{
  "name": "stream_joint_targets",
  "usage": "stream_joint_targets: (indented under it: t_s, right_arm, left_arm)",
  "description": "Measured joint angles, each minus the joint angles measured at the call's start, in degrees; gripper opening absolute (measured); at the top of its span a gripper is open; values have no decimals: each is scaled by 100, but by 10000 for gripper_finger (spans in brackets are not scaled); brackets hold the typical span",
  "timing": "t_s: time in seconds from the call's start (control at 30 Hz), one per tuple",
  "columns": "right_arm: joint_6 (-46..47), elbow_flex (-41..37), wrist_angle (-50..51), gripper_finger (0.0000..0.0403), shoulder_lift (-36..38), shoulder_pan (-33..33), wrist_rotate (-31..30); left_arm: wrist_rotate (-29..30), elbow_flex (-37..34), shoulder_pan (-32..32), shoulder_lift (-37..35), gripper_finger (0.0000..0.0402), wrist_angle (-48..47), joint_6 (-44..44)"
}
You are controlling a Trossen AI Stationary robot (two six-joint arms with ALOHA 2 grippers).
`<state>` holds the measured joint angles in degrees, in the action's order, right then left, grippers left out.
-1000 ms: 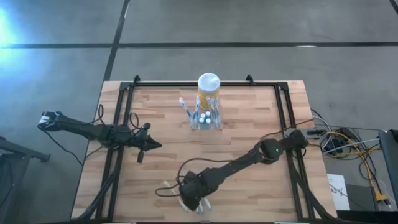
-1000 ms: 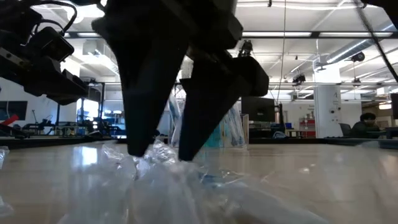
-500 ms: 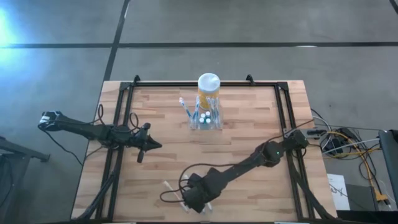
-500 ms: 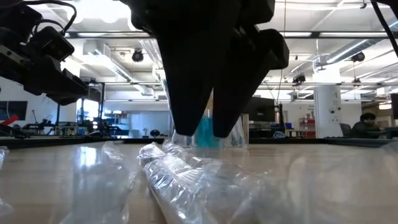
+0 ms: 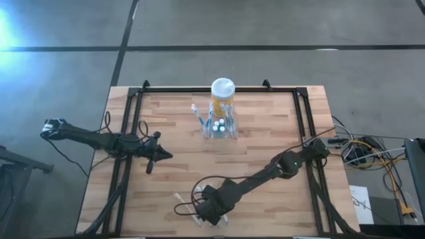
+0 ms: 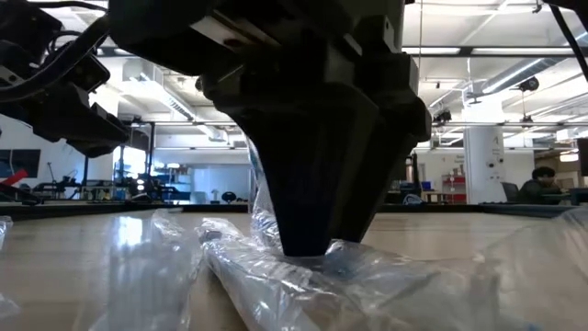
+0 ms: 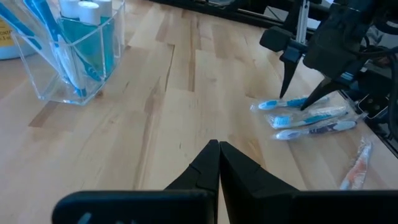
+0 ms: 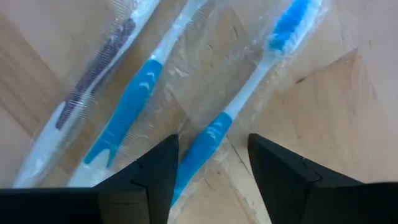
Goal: Pick & Place toothbrushing station
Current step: Put the blue toothbrush into the transparent organizer
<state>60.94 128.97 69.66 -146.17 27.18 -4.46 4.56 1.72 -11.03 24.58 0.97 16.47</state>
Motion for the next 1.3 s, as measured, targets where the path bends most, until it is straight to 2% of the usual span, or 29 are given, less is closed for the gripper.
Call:
stream_joint_targets:
  t_s: [0.13,0.4,0.63,0.97,1.1,1.2,1.3]
  right_arm:
    - [-251,-32,2,148,5,2,23]
    - [-964,14,65,22,17,-41,-6]
    - [-1580,-29,127,14,292,-46,-504]
    - [-2501,-376,-158,13,1518,157,-1296]
    - [-3562,-991,-1319,13,2329,381,-1666]
    - [-4396,-1855,-2589,13,2971,487,-1651]
    - [-4999,-2868,-3642,13,3738,529,-1646]
  left_arm:
    - [0,0,0,0,14,-12,-1]
    - [-4,0,0,0,14,-13,-285]
    - [-232,52,4,-24,14,-18,-448]
    - [-227,354,4,-54,14,130,-632]
    - [-518,411,2,-155,9,437,-1014]
    - [-853,426,-2,-308,4,603,-1061]
    - [-872,422,-2,-492,6,605,-980]
